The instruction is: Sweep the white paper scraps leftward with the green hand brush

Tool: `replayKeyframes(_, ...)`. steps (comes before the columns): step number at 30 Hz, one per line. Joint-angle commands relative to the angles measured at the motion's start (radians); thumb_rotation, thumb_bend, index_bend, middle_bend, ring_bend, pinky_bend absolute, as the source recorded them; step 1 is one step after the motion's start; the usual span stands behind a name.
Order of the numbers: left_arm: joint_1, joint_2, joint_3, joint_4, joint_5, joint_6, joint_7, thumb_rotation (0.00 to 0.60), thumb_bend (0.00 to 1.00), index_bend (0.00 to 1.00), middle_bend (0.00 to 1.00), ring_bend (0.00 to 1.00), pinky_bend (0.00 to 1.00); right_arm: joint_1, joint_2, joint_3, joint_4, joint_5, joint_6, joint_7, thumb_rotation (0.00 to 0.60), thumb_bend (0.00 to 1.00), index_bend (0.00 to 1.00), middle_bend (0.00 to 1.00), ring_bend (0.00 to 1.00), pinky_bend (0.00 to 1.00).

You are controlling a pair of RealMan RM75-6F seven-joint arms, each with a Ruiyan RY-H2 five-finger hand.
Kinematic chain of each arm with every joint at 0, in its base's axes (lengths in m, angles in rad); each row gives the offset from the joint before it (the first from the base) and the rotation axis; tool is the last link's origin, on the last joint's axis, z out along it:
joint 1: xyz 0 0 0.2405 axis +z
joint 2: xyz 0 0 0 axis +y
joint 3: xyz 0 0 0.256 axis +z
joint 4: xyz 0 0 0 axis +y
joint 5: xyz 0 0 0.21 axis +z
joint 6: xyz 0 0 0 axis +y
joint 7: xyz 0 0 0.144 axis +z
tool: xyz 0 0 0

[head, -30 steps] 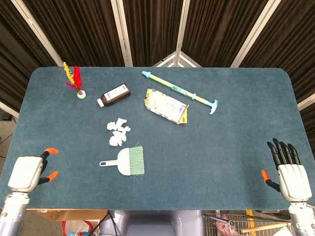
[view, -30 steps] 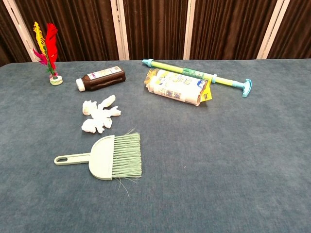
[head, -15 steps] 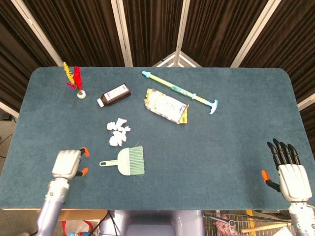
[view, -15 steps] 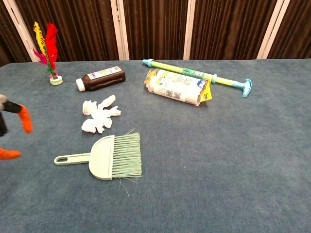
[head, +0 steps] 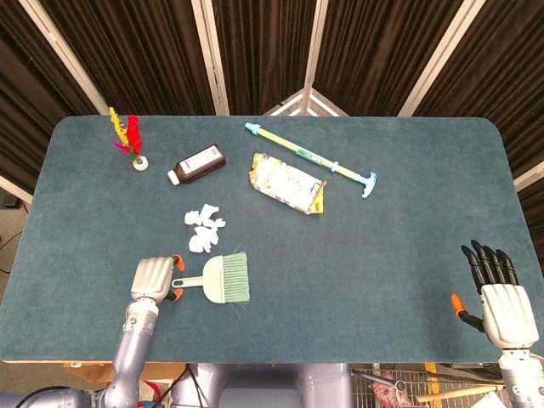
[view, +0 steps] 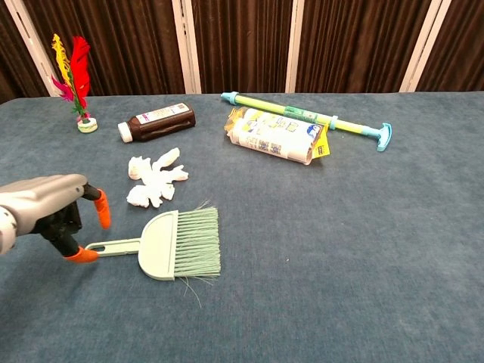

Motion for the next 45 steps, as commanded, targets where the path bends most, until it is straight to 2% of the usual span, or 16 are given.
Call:
replayKeyframes(1, -0.022, -0.029, -0.006, 0.024, -0.020, 0.004, 0.003, 0.600, 0.35, 0.43, 1.00, 1.00, 1.00, 0.000, 0.001, 0.000, -0.002, 0.001, -0.001, 0.000, 0.600, 0.38, 0.00, 0.00, 0.00, 0.00)
replayKeyframes(12, -0.058, -0.087, 0.020, 0.070, -0.051, 0.009, -0.002, 0.600, 0.38, 0.46, 1.00, 1.00, 1.00, 0.000, 0.001, 0.000, -0.003, 0.001, -0.001, 0.006, 0.600, 0.38, 0.00, 0.00, 0.00, 0.00)
replayKeyframes(15, -0.060, -0.092, 0.029, 0.074, -0.050, 0.012, -0.006, 0.600, 0.46, 0.52, 1.00, 1.00, 1.00, 0.000, 0.002, -0.001, -0.004, 0.002, -0.002, 0.008, 0.600, 0.38, 0.00, 0.00, 0.00, 0.00)
replayKeyframes(19, -0.062, -0.094, 0.045, 0.078, -0.043, 0.023, -0.011, 0.600, 0.60, 0.67, 1.00, 1.00, 1.00, -0.002, 0.003, 0.000, -0.007, 0.004, 0.000, 0.008, 0.600, 0.38, 0.00, 0.00, 0.00, 0.00)
replayKeyframes(22, -0.062, -0.090, 0.053, 0.075, -0.030, 0.032, -0.018, 0.600, 0.66, 0.73, 1.00, 1.00, 1.00, -0.002, 0.003, 0.000, -0.007, 0.006, -0.002, 0.008, 0.600, 0.38, 0.00, 0.00, 0.00, 0.00)
replayKeyframes(31, -0.064, -0.021, 0.058, 0.018, 0.047, 0.067, -0.038, 0.600, 0.70, 0.76, 1.00, 1.00, 1.00, -0.002, 0.003, 0.000, -0.009, 0.010, -0.004, 0.009, 0.600, 0.38, 0.00, 0.00, 0.00, 0.00)
replayKeyframes(39, -0.076, 0.043, 0.029, -0.030, 0.058, 0.075, -0.049, 0.600, 0.70, 0.77, 1.00, 1.00, 1.00, -0.004, 0.003, 0.000, -0.013, 0.012, -0.003, 0.010, 0.600, 0.38, 0.00, 0.00, 0.00, 0.00)
replayKeyframes(43, -0.116, 0.071, -0.017, -0.058, 0.077, 0.072, -0.027, 0.600, 0.70, 0.77, 1.00, 1.00, 1.00, -0.002, 0.005, 0.002, -0.016, 0.015, -0.007, 0.012, 0.600, 0.38, 0.00, 0.00, 0.00, 0.00)
replayKeyframes(45, -0.157, 0.078, -0.060, -0.066, 0.073, 0.061, 0.001, 0.600, 0.70, 0.78, 1.00, 1.00, 1.00, 0.001, 0.003, 0.005, -0.014, 0.018, -0.011, 0.001, 0.600, 0.38, 0.00, 0.00, 0.00, 0.00)
